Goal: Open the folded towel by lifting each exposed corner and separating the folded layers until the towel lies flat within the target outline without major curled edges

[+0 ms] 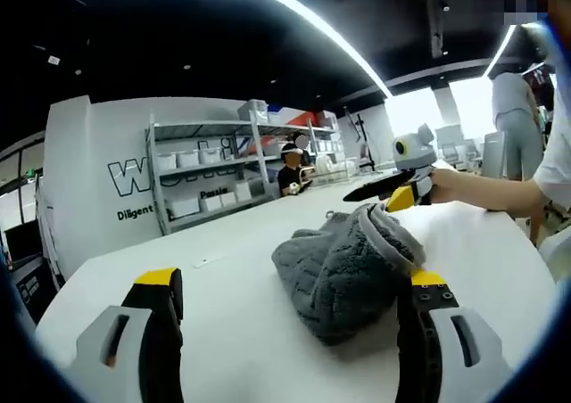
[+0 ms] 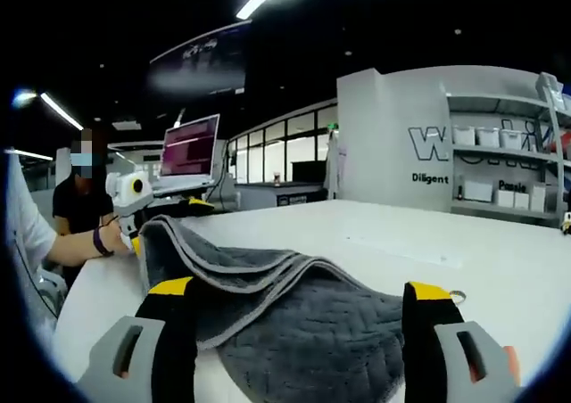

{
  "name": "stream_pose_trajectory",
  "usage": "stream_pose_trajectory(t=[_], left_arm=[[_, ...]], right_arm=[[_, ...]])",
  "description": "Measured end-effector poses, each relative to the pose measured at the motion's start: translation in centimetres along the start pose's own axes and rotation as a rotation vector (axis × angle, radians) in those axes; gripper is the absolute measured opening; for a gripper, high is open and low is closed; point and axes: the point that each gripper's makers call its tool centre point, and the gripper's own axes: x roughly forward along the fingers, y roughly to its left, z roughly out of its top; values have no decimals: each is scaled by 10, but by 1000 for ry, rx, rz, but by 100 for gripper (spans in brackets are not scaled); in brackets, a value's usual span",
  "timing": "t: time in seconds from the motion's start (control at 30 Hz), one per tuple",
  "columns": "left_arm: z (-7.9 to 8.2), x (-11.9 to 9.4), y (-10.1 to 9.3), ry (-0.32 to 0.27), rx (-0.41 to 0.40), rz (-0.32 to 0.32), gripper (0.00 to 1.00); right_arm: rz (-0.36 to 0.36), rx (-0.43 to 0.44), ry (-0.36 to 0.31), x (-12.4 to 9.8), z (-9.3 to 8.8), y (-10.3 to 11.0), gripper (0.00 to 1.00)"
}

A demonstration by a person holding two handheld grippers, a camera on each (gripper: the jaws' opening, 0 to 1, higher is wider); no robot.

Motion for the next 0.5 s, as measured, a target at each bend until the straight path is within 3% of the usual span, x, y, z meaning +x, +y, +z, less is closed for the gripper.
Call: stream_pose_trajectory(t=[0.5], left_arm=[[-1, 7, -36, -2, -16, -162, 99]], right_arm=[[74, -23, 35, 4, -6, 17, 99]])
